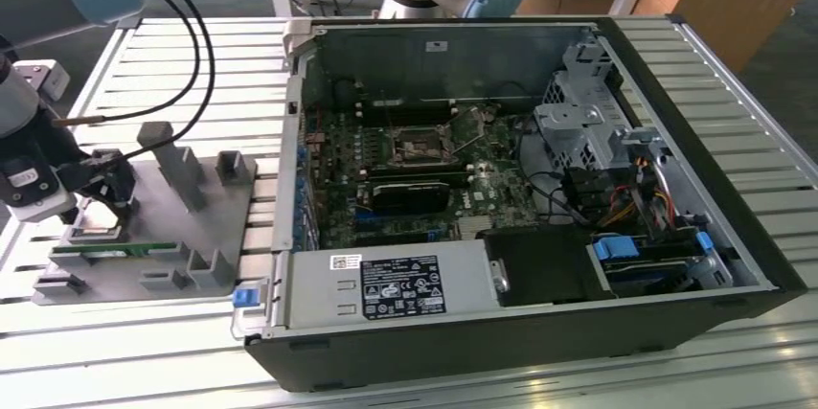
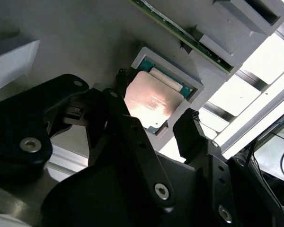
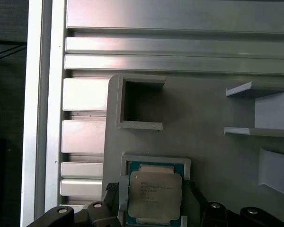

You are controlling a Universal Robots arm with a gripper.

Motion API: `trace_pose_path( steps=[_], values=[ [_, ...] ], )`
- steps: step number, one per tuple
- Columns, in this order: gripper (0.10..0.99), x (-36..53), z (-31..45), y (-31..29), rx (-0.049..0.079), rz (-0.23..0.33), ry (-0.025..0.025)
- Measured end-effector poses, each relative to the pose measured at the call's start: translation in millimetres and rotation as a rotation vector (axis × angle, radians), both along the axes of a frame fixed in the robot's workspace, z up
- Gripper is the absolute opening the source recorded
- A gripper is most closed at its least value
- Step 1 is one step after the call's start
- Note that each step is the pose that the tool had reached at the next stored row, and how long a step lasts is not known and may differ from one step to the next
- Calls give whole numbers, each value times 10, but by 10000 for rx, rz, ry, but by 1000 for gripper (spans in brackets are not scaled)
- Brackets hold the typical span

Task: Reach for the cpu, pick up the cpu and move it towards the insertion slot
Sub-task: 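Pick up the cpu and move it towards the insertion slot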

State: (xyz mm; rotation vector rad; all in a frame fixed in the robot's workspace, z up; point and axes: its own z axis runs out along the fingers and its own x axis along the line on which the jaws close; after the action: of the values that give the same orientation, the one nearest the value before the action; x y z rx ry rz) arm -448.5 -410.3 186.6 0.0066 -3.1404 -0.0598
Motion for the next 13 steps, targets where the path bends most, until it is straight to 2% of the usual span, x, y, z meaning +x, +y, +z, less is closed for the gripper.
trace_pose_path(
  steps=[1, 2, 7, 9, 10, 13],
  values=[
    [725, 0, -2, 0, 0, -6, -1],
    [655, 0, -5, 0, 0, -12, 0],
    [655, 3, -14, 0, -1, -25, 2],
    [639, 3, -17, 0, -2, -24, 2],
    [573, 3, -20, 0, -1, -25, 1],
    [573, 4, -26, 0, 0, -25, 0]
  ],
)
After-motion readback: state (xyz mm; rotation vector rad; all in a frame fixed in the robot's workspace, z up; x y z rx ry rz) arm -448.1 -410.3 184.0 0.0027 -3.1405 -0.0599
